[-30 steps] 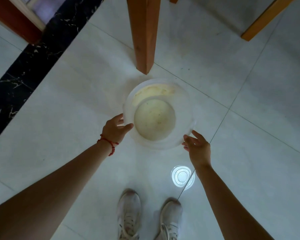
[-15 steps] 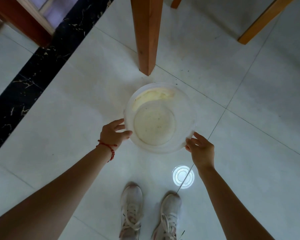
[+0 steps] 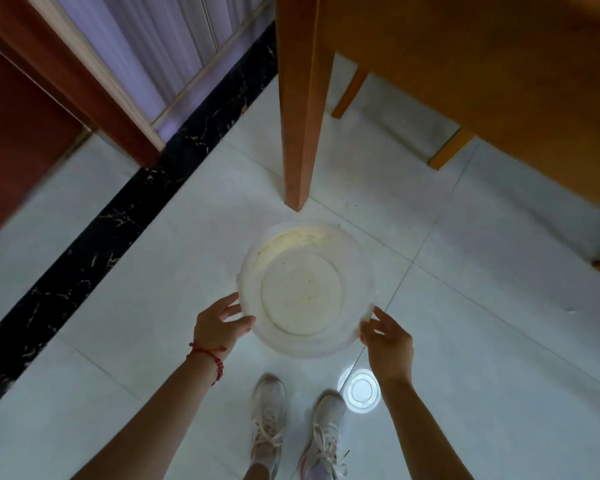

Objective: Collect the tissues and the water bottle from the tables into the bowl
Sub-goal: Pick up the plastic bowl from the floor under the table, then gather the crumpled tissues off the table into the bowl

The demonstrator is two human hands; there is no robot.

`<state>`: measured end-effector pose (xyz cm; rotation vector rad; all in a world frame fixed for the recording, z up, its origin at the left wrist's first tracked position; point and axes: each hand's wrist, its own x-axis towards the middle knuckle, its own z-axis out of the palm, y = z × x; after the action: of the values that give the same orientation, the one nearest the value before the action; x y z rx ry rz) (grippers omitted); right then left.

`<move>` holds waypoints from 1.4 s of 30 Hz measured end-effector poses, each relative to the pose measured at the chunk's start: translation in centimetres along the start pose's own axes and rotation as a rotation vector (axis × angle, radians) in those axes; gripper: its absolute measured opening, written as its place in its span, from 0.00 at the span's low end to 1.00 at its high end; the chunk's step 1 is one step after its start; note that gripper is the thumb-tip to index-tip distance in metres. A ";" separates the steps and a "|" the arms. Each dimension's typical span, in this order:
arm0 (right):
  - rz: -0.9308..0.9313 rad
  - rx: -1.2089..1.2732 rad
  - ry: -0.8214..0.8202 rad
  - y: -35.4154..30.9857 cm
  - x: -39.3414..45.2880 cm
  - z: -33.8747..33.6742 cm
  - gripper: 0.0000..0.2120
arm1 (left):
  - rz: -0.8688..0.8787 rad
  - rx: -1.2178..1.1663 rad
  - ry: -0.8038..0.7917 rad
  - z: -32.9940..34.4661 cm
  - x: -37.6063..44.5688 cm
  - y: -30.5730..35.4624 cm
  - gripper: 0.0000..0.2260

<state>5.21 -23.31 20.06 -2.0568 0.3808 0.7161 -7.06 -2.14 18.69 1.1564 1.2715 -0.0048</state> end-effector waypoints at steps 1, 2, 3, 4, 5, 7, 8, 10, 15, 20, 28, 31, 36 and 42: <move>-0.003 0.003 0.008 -0.8 -1.1 -0.5 0.17 | 0.000 0.002 0.000 -0.4 -1.1 0.6 0.25; -0.004 0.007 0.014 -1.7 -2.2 -1.1 0.17 | -0.003 -0.001 0.002 -0.8 -2.3 1.3 0.25; -0.007 0.011 0.013 -2.7 -3.4 -1.6 0.17 | -0.005 -0.007 0.004 -1.3 -3.4 2.0 0.25; -0.012 0.008 0.007 -3.6 -4.6 -2.2 0.17 | -0.005 -0.015 0.009 -1.8 -4.5 2.7 0.25; -0.023 0.004 -0.003 -4.6 -5.8 -2.8 0.17 | -0.004 -0.024 0.008 -2.3 -5.7 3.5 0.25; -0.045 -0.002 -0.017 -6.4 -8.1 -3.9 0.17 | 0.004 -0.045 -0.003 -3.2 -7.8 5.0 0.25; -0.048 0.004 -0.019 -7.2 -9.1 -4.5 0.18 | 0.012 -0.051 -0.008 -3.7 -8.8 5.8 0.25; -0.044 0.025 -0.024 -8.7 -10.9 -5.3 0.18 | 0.028 -0.048 -0.001 -4.4 -10.6 7.1 0.24; -0.083 0.033 -0.034 -12.6 -15.6 -7.3 0.18 | 0.056 -0.082 0.014 -6.1 -15.5 10.7 0.26; -0.107 0.052 -0.040 -16.4 -19.4 -9.1 0.19 | 0.083 -0.158 0.010 -7.6 -19.5 14.6 0.22; -0.192 0.009 -0.075 -21.7 -22.5 -12.5 0.19 | 0.170 -0.156 -0.006 -10.0 -23.2 21.0 0.21; -0.238 -0.003 -0.093 -23.6 -23.0 -13.6 0.19 | 0.226 -0.109 -0.019 -10.6 -24.2 22.6 0.18; -0.321 -0.001 -0.088 -25.6 -23.9 -15.2 0.18 | 0.313 -0.036 -0.015 -11.5 -25.6 24.1 0.15; -0.359 0.019 -0.103 -27.2 -25.3 -16.0 0.16 | 0.357 0.012 -0.034 -12.6 -26.7 26.3 0.17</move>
<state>4.89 -21.82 60.51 -1.9892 -0.0419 0.5913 -11.12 3.74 57.60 1.3744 1.0222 0.2315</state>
